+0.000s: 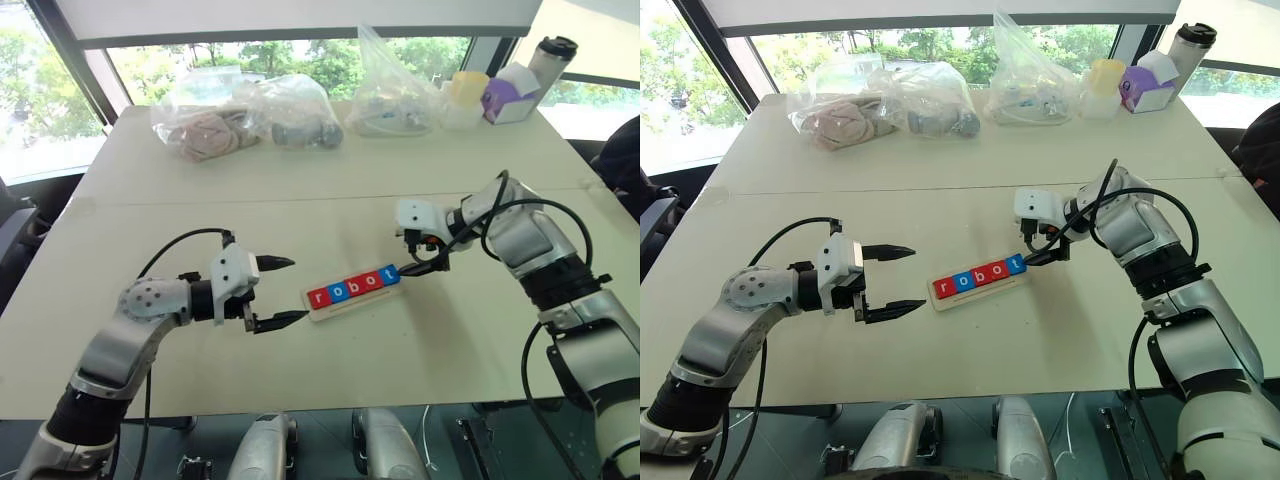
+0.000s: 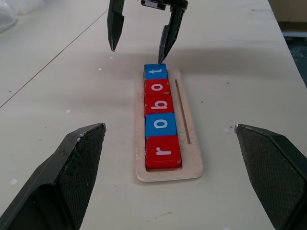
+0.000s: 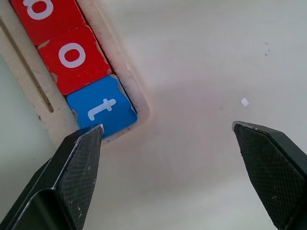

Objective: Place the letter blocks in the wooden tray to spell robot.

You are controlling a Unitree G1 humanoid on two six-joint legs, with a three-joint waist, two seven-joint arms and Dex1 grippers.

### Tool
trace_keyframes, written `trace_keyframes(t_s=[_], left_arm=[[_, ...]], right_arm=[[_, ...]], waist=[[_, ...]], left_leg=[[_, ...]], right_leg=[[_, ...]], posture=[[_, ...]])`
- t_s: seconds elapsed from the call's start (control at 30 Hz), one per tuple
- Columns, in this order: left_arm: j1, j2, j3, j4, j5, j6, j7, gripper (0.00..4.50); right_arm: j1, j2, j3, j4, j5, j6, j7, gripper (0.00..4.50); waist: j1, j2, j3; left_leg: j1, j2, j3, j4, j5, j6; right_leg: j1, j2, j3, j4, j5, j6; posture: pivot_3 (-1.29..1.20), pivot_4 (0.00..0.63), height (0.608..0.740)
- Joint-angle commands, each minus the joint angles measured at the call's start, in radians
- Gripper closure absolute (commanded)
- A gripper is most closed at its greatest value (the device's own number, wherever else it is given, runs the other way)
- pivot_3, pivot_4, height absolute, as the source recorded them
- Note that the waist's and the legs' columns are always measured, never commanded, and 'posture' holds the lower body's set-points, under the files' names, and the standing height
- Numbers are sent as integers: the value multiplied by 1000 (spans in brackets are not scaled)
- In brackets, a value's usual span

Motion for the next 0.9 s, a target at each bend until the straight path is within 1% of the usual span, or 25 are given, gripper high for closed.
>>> trace_keyframes(t_s=[0.03,0.2,0.4,0.67,0.9], left_arm=[[-1,4,21,-43,-19,-3,4,0],[4,5,23,-46,-18,-5,4,0],[4,3,19,-44,-17,-8,2,0],[6,6,21,-41,-16,-13,-4,0],[8,12,26,-45,-18,-9,-5,0]], right_arm=[[-9,5,-7,-34,-2,0,-1,73],[-35,-11,-18,-7,-7,-12,-1,73],[-31,-28,-13,45,-35,-58,-16,73],[-31,-9,-14,81,-43,-74,-27,73],[-36,8,-20,60,-32,-59,-20,73]], waist=[[0,0,0],[0,0,0],[0,0,0],[-1,0,0],[-1,0,0]], left_leg=[[0,0,0,0,0,0],[0,0,0,0,0,0],[0,0,0,0,0,0],[0,0,0,0,0,0],[0,0,0,0,0,0]], right_leg=[[0,0,0,0,0,0],[0,0,0,0,0,0],[0,0,0,0,0,0],[0,0,0,0,0,0],[0,0,0,0,0,0]], posture=[[0,150,740],[0,150,740],[0,150,740],[0,150,740],[0,150,740]])
